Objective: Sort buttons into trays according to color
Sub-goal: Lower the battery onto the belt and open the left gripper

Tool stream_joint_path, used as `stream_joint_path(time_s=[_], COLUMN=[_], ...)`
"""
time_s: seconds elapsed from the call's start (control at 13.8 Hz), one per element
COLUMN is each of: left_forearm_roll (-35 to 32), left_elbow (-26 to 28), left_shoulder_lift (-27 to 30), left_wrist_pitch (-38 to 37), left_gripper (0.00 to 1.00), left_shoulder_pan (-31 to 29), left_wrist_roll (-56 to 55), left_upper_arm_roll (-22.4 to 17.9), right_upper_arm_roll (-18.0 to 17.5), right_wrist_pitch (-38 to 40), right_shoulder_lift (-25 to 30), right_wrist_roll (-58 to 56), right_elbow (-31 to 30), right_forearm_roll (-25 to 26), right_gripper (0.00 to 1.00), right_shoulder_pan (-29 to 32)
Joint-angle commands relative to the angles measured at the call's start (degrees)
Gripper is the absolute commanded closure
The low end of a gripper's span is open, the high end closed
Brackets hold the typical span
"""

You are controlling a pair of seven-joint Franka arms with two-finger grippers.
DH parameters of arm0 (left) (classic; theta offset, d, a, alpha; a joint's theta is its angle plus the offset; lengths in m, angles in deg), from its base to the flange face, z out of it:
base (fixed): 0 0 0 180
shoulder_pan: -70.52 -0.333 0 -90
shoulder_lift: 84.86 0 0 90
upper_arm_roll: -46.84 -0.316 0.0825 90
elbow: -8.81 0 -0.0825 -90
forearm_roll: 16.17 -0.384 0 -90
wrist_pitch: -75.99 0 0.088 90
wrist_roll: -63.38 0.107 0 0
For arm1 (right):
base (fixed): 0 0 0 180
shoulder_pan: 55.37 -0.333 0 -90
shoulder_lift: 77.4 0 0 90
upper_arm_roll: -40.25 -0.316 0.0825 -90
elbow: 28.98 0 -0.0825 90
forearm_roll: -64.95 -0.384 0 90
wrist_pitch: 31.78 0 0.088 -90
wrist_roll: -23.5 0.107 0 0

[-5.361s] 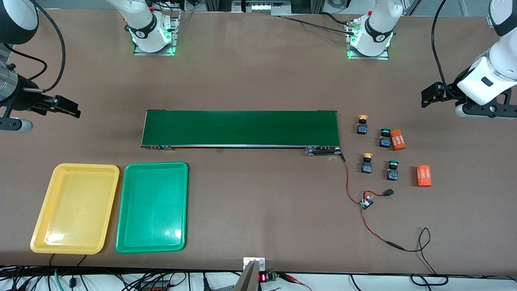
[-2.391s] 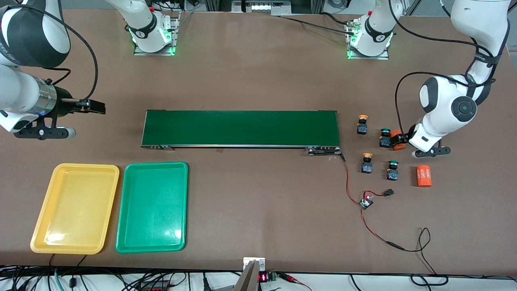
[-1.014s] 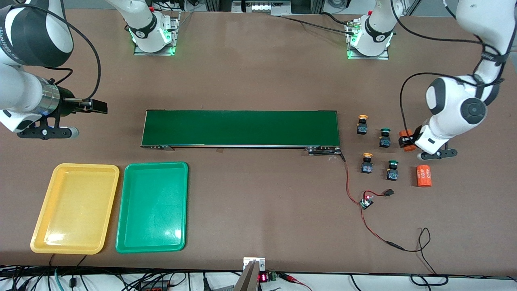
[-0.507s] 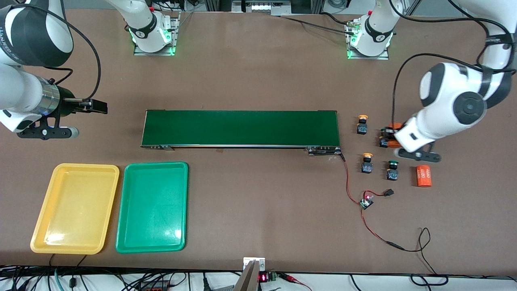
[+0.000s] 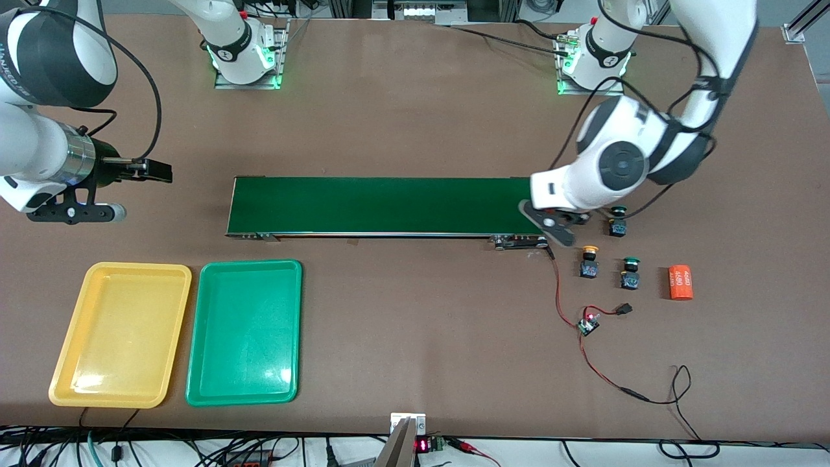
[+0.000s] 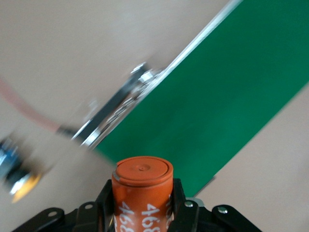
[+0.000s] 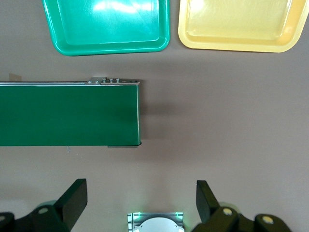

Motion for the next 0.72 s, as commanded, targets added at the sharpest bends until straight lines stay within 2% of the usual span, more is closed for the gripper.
stream_joint_path(time_s=[0.0,0.22,0.43,0.51,0.65], left_forearm_roll=[-0.8,-1.4,-7.1,-8.3,-8.4], left_elbow=[-1.8,0.0,0.0,0.0,0.0], left_shoulder_lift=[-3.1,-3.9,-6.7,-6.8,-7.1], left_wrist_pitch=[3.9,6.8,8.6,8.6,8.1], left_gripper=[0.71,0.71,0.70,0.64,0.00], left_shoulder_pan=[2.0,3.7,4.0,4.3,4.7], left_wrist_roll=[12.5,23.9,31.1,31.1,31.0], left_upper_arm_roll=[2.3,2.2,2.2,2.2,2.2], right_upper_arm_roll=[0.0,0.0,0.1,0.1,0.1], right_wrist_pitch=[0.7,0.7,0.8,0.8,0.7], right_shoulder_lift=[0.3,0.3,0.0,0.0,0.0], right_wrist_roll=[-0.7,-0.7,-0.7,-0.7,-0.7], right_elbow=[0.0,0.0,0.0,0.0,0.0], right_forearm_roll=[-0.9,-0.9,-0.9,-0.9,-0.9], right_gripper=[0.00,0.00,0.00,0.00,0.00], right_shoulder_pan=[0.3,0.3,0.3,0.5,0.5])
